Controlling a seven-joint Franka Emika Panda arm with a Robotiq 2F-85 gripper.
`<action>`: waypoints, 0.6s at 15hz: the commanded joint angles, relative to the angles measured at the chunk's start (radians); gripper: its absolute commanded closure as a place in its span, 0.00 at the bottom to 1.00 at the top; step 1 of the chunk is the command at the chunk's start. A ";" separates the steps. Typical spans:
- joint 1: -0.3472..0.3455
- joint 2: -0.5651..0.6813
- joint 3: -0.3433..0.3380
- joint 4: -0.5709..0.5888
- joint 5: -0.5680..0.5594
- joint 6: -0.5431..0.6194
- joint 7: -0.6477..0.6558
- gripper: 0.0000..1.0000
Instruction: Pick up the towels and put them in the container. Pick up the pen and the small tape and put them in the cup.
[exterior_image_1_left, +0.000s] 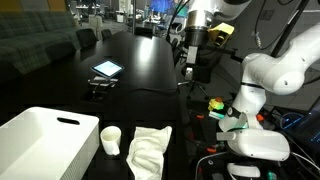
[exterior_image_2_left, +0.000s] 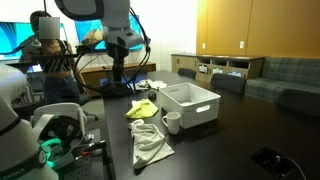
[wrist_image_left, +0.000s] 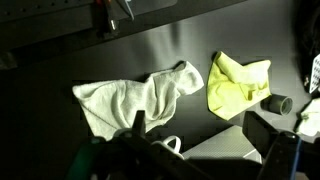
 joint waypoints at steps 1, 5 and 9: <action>0.029 0.156 0.056 -0.069 0.187 0.215 0.075 0.00; 0.068 0.420 0.090 -0.048 0.417 0.436 0.082 0.00; 0.068 0.659 0.109 0.053 0.567 0.513 0.084 0.00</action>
